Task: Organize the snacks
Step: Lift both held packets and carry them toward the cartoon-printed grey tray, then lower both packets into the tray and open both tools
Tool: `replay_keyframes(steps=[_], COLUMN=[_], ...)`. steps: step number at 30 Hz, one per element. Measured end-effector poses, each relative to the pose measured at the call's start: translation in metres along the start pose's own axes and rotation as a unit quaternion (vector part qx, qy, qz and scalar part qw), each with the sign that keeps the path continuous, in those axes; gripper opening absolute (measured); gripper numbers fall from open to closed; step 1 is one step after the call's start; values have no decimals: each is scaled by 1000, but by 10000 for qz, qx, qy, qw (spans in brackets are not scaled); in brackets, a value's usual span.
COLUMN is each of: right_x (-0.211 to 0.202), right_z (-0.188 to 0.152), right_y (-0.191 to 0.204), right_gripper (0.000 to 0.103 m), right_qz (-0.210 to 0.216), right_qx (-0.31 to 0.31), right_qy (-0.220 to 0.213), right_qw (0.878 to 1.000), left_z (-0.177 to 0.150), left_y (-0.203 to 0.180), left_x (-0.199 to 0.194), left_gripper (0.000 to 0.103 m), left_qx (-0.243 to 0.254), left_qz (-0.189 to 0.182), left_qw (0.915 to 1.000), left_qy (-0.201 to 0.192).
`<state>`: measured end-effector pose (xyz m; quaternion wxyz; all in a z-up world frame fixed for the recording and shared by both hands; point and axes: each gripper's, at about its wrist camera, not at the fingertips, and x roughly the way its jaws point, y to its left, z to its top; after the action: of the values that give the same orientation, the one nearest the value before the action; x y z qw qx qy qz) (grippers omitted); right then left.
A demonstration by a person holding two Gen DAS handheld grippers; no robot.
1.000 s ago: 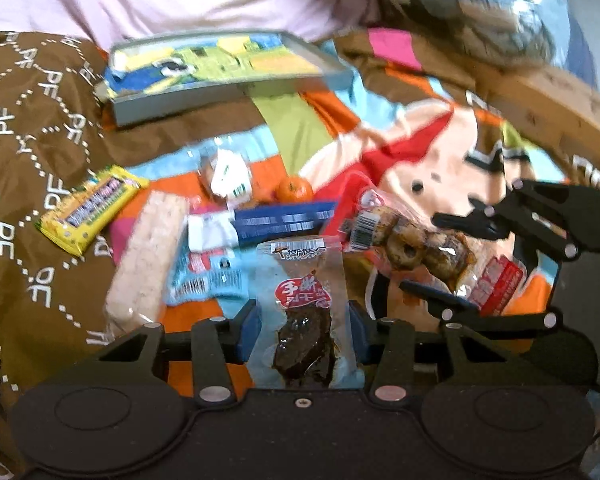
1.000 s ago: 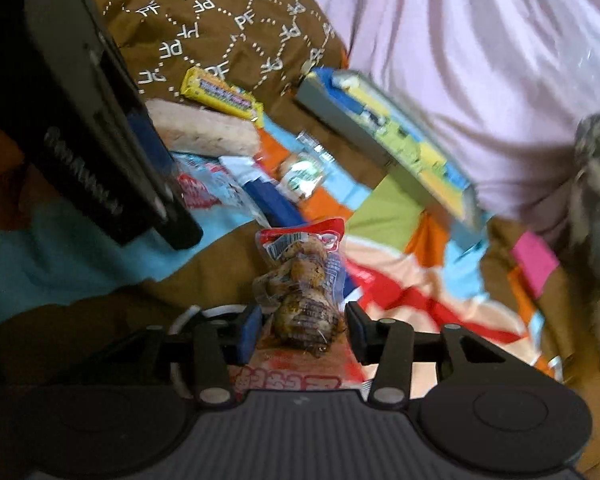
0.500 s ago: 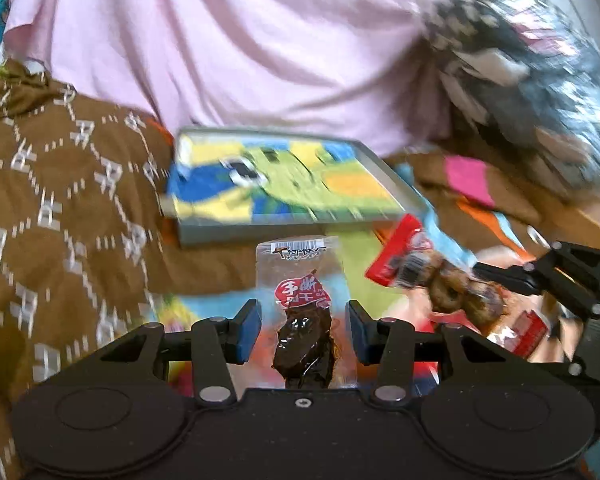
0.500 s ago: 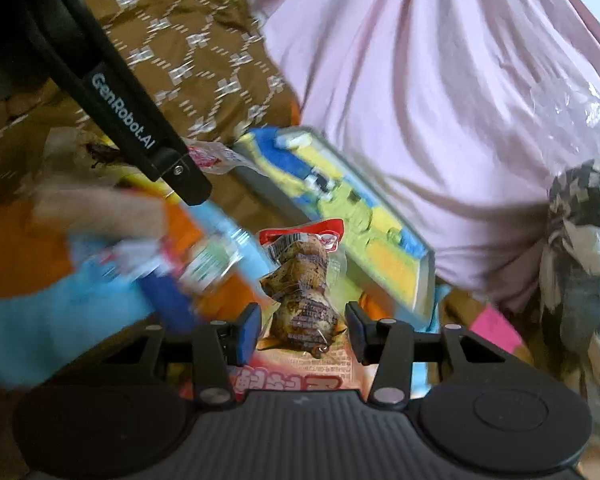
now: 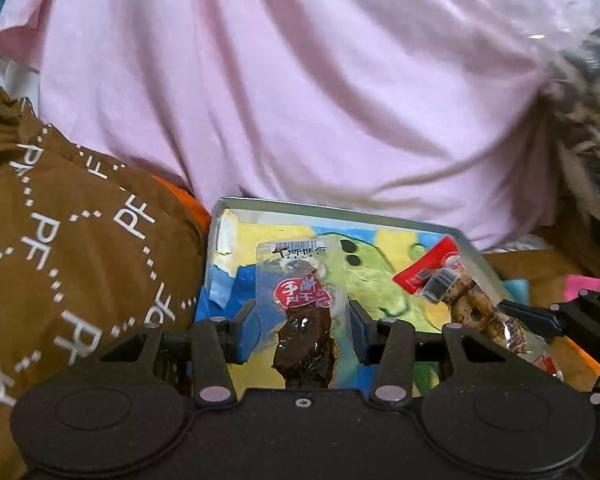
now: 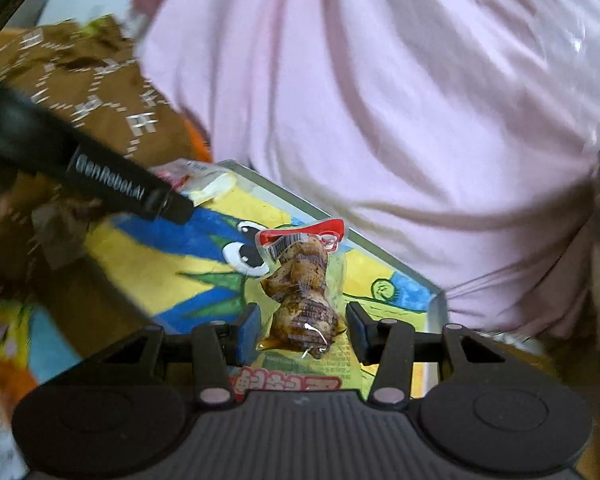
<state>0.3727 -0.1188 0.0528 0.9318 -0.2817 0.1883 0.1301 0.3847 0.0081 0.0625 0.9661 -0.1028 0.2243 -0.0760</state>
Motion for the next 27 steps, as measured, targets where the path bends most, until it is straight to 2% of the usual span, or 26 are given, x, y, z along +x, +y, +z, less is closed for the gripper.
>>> replay_keyframes(steps=[6,10,13,15,17,19,21,24,27], right_x=[34,47,45,38,27,12,-6,-35,-67], right_z=[1,-3,-2,-1,0,-1,-3,-7,-14], right_y=[-5,-7,-12,-16,-22,-27,-32,-35,-34], right_gripper=[52,56,65,78,84,87,93,101,103], right_qz=[136,310,365,325,333,332,353,318,292], right_qx=[441,738,954,1056,1143,1271,1412,1552,1637], right_qy=[225,340,260,153,-25,-210,-414,-766,-1024], right_qw=[9987,9962,9944,9938,9929,9911,9885,9844,9807], left_z=[0,-1,-2,-1,3,5,7,7,4], left_y=[3,2,3,5,5,4,3,1,-2], left_x=[35,53,50,43,33,20,3,-24,-51], left_gripper=[48,48,61,68,70,77,88,96,102], left_qx=[-50,-28,-145,-212,-225,-255,-278,-259,-202], left_qz=[221,346,369,383,391,418,441,441,417], left_qw=[9994,9976,9974,9975,9978,9980,9984,9987,9988], left_qy=[271,604,610,559,494,401,238,30,-138])
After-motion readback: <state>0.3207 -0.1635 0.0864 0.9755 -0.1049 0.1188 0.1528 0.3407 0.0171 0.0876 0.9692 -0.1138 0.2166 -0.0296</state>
